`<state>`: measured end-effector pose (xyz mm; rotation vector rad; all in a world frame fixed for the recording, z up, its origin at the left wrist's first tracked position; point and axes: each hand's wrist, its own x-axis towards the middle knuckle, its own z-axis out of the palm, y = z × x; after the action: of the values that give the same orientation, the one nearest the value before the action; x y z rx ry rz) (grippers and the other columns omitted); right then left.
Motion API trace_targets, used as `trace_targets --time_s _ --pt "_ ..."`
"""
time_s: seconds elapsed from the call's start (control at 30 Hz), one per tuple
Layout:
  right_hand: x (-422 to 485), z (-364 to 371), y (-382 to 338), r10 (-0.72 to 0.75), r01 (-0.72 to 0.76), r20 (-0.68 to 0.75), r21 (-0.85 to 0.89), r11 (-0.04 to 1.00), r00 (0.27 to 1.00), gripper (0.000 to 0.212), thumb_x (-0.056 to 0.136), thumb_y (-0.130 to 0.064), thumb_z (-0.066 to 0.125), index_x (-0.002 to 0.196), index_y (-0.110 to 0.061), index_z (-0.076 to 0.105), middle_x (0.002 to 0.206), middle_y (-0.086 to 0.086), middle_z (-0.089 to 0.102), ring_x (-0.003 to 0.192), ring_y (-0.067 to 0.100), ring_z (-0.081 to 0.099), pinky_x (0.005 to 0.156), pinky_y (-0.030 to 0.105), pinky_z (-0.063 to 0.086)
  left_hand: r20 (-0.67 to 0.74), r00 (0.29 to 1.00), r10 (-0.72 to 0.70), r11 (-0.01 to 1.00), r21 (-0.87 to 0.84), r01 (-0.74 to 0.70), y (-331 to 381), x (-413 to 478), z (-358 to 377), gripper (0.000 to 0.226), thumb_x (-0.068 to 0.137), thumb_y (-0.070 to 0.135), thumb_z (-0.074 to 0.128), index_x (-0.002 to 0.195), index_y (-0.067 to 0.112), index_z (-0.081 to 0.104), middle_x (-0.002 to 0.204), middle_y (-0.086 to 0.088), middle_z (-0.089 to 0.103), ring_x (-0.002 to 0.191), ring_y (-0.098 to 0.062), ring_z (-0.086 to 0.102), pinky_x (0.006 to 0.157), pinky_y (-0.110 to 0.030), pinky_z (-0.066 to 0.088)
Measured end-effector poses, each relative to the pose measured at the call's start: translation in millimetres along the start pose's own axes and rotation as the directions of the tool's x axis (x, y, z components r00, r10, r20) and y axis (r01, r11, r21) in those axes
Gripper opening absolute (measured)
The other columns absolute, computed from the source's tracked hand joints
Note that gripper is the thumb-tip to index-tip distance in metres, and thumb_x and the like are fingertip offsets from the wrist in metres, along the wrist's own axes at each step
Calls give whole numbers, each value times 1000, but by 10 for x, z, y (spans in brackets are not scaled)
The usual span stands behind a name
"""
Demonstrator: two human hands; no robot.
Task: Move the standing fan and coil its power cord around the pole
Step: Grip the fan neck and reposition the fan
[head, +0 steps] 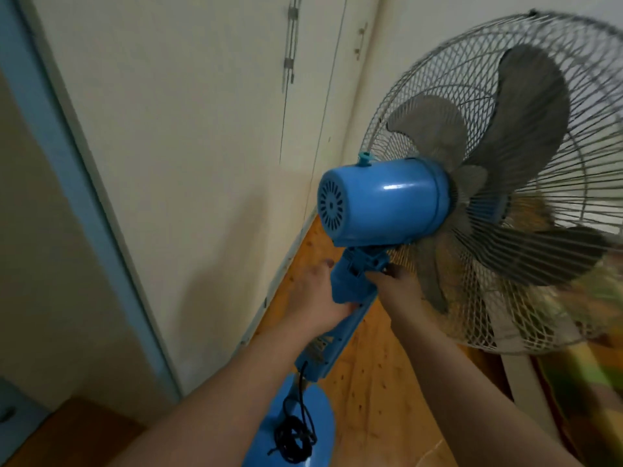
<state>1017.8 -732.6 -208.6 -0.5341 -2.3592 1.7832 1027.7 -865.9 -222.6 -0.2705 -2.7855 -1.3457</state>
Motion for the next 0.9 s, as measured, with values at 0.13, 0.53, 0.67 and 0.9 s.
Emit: trace_targets --time_s 0.13,0.53,0.67,0.9 --pt "24 -66 -136 120 -116 48 -75 990 992 44 82 -18 64 121 -3 49 116 10 56 93 22 51 75 35 42 79 995 -60 998 19 59 -46 -42 -69 68 69 39 74 124 14 42 119 -6 55 100 -19 53 69 -26 40" --pt "327 -8 78 14 -28 208 66 997 978 45 69 -8 77 109 -13 56 114 5 62 98 18 59 79 28 49 69 985 -158 987 -20 160 -334 136 382 108 58 50 78 144 21 19 143 3 39 125 -14 42 85 -18 32" --pt "421 7 137 -33 12 246 85 996 969 36 68 -10 78 93 -27 58 95 -14 62 89 4 60 72 14 49 4 997 -83 996 -41 83 -316 232 486 70 53 45 77 113 34 42 102 19 54 92 -1 56 64 -16 49" --pt "505 109 165 -123 141 177 -95 985 977 38 63 -24 81 92 -19 56 96 1 64 88 15 61 74 25 50 -153 981 -115 971 -225 79 -307 229 710 80 46 38 83 112 43 38 105 20 54 100 2 52 78 -21 50"
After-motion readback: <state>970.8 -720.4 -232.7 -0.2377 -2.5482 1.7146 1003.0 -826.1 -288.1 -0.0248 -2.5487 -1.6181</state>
